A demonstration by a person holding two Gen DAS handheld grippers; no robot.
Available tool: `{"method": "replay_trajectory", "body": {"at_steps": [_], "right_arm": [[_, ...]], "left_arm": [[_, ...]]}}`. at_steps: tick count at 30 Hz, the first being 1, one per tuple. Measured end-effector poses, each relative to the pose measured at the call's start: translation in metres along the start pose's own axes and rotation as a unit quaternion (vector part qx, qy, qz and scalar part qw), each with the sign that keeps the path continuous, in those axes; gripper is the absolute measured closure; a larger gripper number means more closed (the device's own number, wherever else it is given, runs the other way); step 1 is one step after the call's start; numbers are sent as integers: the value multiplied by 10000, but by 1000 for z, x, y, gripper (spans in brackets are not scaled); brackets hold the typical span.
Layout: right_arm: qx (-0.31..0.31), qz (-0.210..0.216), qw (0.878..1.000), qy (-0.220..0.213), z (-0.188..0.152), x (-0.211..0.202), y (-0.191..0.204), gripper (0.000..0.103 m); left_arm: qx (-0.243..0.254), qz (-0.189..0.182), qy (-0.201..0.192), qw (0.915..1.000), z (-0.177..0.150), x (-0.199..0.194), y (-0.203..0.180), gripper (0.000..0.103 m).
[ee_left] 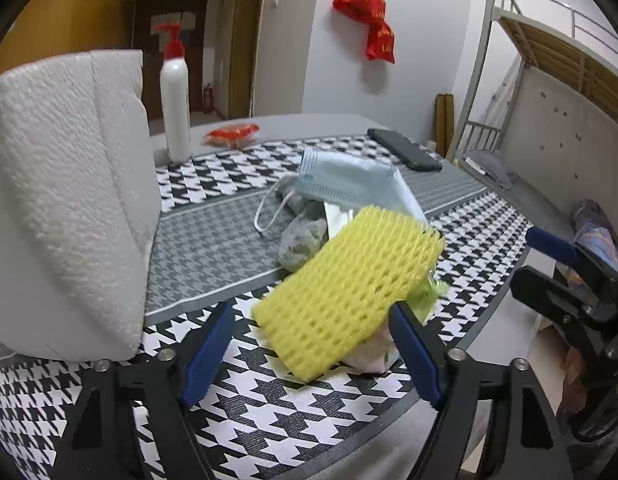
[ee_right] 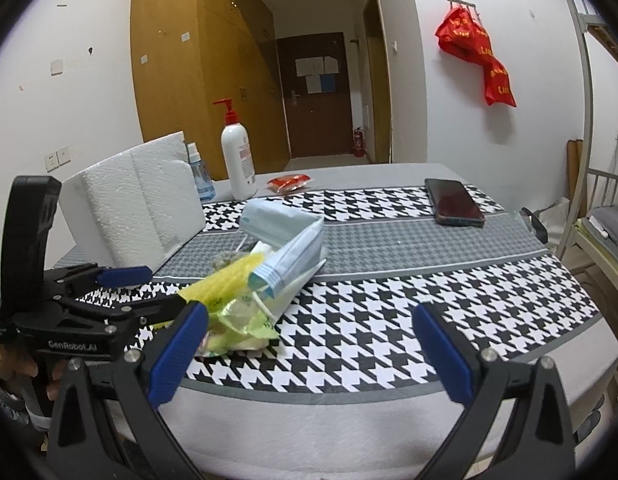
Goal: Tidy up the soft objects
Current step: 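Reach the left gripper to the yellow foam net and close on it, then lift the yellow net with the left gripper while the right gripper grasps the blue mask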
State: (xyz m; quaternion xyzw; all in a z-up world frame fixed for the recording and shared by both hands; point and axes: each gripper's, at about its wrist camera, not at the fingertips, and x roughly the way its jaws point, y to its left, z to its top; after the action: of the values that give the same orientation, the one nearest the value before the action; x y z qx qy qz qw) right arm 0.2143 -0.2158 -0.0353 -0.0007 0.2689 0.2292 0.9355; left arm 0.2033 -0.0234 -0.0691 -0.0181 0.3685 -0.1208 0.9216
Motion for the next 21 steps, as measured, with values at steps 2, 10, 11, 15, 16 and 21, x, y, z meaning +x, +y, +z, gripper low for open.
{"method": "replay_trajectory", "body": {"at_steps": [2,10,11,15,16,21], "right_arm": [[1,2,10000,7,0,1,-1,0],[49,-9,10000,36,-3,2,-4,0],[54,-14,10000,37,-3,2,-4,0],[87,-27,10000,24,-4,0,-6,0],[86,-27,10000,24,-4,0,-6,0],[106,-48,9999,20,-5,-3,-5,0]], "left_arm": [[-1,-72,54,10000,-1,3,-1,29],[11,-236,103,9997,3,8,-4,58],[10,-221,76,9997,3,9,-4,66],[-25,-300,-33,9995,3,2,-5,74],[-30,-344,-82,9994,3,-2,-5,75],[-18,-514,-355,9980,4,-23,-7,76]]}}
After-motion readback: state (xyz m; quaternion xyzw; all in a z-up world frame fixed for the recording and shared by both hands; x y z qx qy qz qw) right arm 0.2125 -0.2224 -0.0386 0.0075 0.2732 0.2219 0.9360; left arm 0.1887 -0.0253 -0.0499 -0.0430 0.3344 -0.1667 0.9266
